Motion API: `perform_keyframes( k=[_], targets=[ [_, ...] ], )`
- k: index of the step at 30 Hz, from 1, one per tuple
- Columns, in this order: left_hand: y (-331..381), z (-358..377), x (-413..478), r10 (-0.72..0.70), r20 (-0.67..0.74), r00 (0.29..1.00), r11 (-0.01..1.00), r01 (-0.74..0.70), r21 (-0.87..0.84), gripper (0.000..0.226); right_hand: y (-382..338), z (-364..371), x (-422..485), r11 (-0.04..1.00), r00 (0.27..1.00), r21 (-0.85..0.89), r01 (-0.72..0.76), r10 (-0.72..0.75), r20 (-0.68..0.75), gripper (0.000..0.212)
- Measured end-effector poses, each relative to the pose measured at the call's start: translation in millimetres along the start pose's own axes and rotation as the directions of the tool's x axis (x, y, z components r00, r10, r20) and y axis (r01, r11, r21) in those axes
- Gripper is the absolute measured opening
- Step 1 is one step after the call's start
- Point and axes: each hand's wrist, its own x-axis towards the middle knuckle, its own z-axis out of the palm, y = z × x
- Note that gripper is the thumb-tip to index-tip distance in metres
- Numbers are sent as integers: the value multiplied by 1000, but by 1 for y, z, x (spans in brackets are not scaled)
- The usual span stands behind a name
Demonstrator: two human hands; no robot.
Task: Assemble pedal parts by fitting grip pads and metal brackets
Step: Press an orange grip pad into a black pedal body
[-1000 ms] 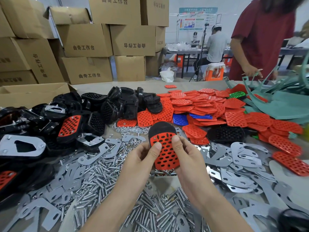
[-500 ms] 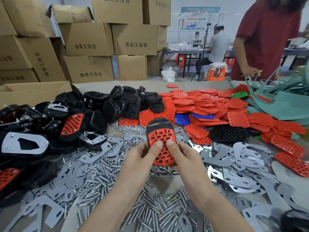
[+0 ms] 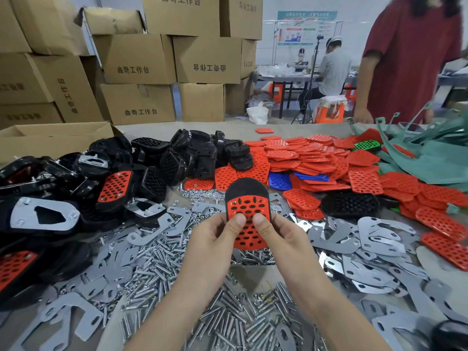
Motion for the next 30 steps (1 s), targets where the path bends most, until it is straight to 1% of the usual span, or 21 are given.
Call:
perform_keyframes(
  k=[3,6,9,11,12,14,16,18,20,22,23,27,30],
  targets=[
    [1,1,-1,23,21,1000,999,-22,-45,37,2,-1,1,1000,1000,26,-5,6,-30,39],
    [-2,3,-1,-3,56,998,995,8,-99,44,4,0,2,994,997,103,-37,44,-66,41],
    [-3,8,-3,-22,127,992,996,33,-85,48,2,-1,4,961,992,266,-79,103,-77,37],
    [-3,11,-4,-13,150,989,997,24,-71,46,-1,-2,4,918,987,377,-119,152,-60,34],
    [-2,10,-5,1,147,989,997,10,-76,43,-3,-3,4,904,984,403,-143,175,-43,36],
    [-1,9,-6,34,131,991,995,-21,-93,34,-5,-4,4,893,979,409,-187,202,6,46],
    [-1,7,-6,40,137,990,996,-29,-84,27,-6,-3,3,891,976,399,-217,208,65,48],
    [0,7,-6,25,143,989,996,-12,-93,34,-6,-4,2,876,970,417,-243,224,95,49],
    [-2,7,-5,1,126,992,991,16,-132,49,-6,-7,3,854,966,450,-260,232,118,49],
    [-4,6,-4,-14,112,994,986,32,-165,62,-7,-9,2,842,965,473,-261,215,150,46],
    [-5,5,-4,-16,111,994,984,36,-175,65,-7,-10,3,840,967,480,-254,204,154,46],
    [-5,5,-4,-39,93,995,972,59,-229,65,-8,-7,4,822,972,518,-234,199,124,56],
    [-3,5,-3,-29,84,996,964,50,-262,52,-8,-5,3,807,971,540,-237,191,141,42]
  ],
)
